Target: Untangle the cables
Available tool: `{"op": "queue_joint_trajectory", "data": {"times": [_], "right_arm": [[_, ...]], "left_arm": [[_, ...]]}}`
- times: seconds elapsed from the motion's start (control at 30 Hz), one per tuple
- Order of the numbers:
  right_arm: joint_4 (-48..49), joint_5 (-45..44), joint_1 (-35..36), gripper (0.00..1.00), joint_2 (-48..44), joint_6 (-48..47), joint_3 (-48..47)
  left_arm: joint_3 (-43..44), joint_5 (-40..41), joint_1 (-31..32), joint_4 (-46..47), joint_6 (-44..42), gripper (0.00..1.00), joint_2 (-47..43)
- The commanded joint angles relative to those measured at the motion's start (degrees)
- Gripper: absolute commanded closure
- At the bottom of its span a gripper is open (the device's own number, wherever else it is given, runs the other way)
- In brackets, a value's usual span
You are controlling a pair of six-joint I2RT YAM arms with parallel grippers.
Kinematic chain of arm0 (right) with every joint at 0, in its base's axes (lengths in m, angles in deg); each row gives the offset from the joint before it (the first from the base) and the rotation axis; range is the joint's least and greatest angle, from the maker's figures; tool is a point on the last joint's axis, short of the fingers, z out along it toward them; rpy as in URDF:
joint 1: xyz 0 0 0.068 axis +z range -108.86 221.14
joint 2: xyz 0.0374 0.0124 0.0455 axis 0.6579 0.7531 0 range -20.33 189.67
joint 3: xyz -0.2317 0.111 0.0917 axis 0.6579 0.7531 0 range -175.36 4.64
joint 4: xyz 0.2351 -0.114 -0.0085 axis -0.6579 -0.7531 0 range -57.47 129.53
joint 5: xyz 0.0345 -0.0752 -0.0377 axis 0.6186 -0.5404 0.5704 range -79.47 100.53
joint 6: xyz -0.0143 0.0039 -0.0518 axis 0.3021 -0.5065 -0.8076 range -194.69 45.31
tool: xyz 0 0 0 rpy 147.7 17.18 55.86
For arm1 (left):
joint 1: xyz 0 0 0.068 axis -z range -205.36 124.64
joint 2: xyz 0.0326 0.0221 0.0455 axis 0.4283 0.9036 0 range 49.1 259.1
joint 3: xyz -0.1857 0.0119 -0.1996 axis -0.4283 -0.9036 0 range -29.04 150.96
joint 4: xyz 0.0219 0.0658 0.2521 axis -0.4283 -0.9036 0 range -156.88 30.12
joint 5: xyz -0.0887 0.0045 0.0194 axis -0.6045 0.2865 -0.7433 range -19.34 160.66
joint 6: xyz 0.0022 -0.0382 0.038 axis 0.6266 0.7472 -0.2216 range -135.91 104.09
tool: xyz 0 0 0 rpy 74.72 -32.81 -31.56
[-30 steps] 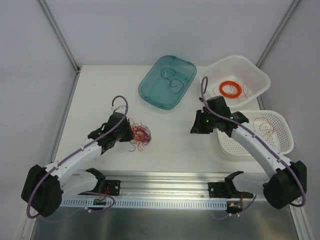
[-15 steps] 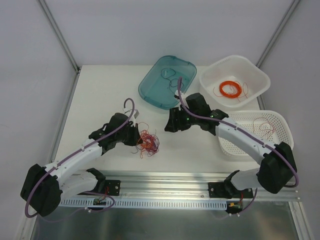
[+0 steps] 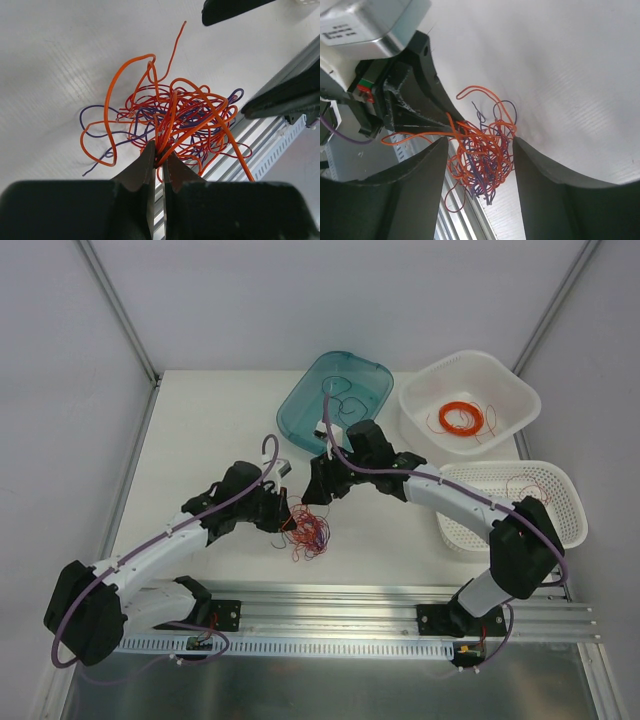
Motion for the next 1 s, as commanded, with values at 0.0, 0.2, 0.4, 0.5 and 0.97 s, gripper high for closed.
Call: {"op": "queue_joint_trajectory", "data": {"times": [0.0, 0.2, 0.4, 0.5, 0.97], "right_arm": [[3.12, 6.49, 0.79, 0.42, 0.24, -4.07, -2.79], [1.98, 9.66, 1.93, 0.4, 0.5, -7.5, -3.49], [0.48, 10.02, 3.07, 0.37, 1.82, -9.78, -5.43], [0.83, 10.02, 3.34, 0.37, 2.35, -10.14, -5.87], [0.66, 10.72, 3.69, 0.52, 1.82, -11.28, -5.17]], "left_arm": [[2.42, -3.46, 0.52, 2.12, -1.77, 1.0, 0.49], [3.83, -5.56, 0.7, 2.12, -1.5, 1.0, 2.16], [5.06, -7.76, 0.7, 2.12, -1.5, 1.0, 2.77], [5.41, -8.38, 0.87, 2.12, -1.33, 1.0, 3.04], [5.24, -10.14, 1.05, 2.12, -1.06, 1.0, 2.95]]}}
